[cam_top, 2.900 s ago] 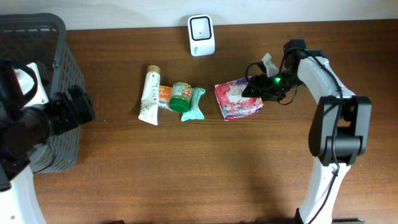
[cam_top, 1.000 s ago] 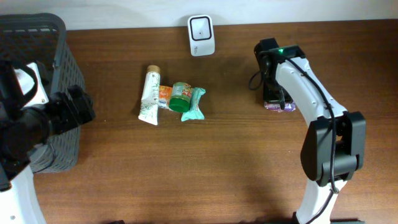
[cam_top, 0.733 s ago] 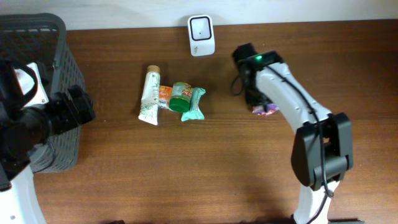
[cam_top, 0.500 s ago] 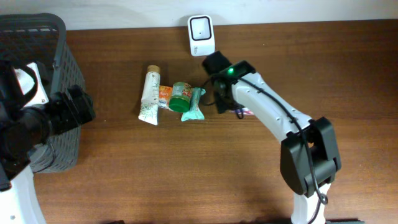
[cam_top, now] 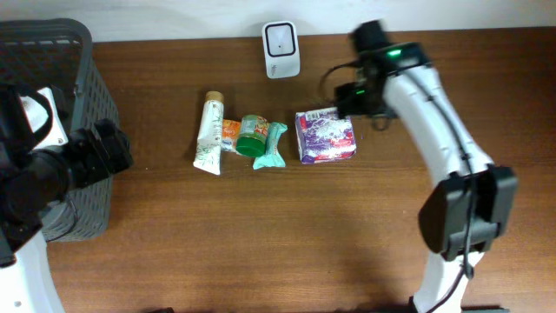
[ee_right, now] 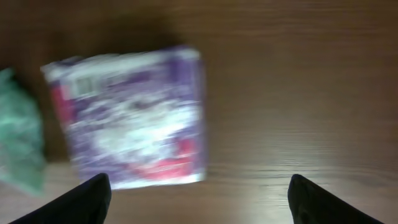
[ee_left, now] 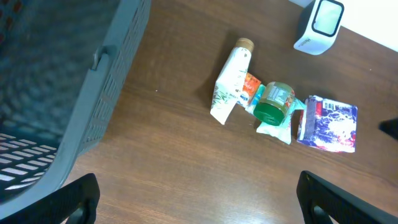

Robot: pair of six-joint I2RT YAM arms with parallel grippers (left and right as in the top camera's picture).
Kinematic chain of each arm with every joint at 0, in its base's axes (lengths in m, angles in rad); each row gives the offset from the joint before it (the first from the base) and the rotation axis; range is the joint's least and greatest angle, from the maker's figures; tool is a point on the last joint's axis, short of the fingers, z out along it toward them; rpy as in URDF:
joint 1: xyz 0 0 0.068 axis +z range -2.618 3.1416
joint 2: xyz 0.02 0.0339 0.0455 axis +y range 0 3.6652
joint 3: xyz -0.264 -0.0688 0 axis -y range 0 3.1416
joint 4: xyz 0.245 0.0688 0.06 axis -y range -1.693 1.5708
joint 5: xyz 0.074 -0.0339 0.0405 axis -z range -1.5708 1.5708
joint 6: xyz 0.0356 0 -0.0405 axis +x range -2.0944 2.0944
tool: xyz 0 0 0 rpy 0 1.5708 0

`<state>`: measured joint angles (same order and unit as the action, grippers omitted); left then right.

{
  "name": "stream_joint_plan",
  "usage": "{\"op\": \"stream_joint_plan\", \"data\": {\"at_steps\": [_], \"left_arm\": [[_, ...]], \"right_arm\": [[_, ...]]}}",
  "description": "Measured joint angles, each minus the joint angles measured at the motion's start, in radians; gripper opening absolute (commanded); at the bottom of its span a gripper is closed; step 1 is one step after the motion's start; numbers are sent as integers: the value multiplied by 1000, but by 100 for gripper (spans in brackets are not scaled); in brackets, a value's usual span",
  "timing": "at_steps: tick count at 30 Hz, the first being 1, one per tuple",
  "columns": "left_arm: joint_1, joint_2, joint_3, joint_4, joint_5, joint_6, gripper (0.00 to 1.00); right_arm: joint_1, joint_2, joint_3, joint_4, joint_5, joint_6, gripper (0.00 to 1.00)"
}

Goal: Scan the item barcode
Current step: 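Flip the wipes pack over with the right gripper and release it, then grasp the purple-red wipes pack and lift it toward the scanner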

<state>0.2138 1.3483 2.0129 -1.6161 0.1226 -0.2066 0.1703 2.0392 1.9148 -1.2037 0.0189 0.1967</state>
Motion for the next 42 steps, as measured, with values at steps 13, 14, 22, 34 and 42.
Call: {"op": "stream_joint_plan", "data": {"at_steps": [13, 14, 22, 34, 42], "left_arm": [[0, 0, 0, 0, 0, 0, 99], [0, 0, 0, 0, 0, 0, 99], [0, 0, 0, 0, 0, 0, 99], [0, 0, 0, 0, 0, 0, 99], [0, 0, 0, 0, 0, 0, 99]], "right_arm": [[-235, 235, -21, 11, -622, -296, 79], [-232, 267, -31, 11, -671, -319, 79], [-183, 317, -108, 22, -788, -386, 19], [-156, 318, -91, 29, -974, -499, 4], [-156, 188, -16, 91, -1035, -545, 4]]}}
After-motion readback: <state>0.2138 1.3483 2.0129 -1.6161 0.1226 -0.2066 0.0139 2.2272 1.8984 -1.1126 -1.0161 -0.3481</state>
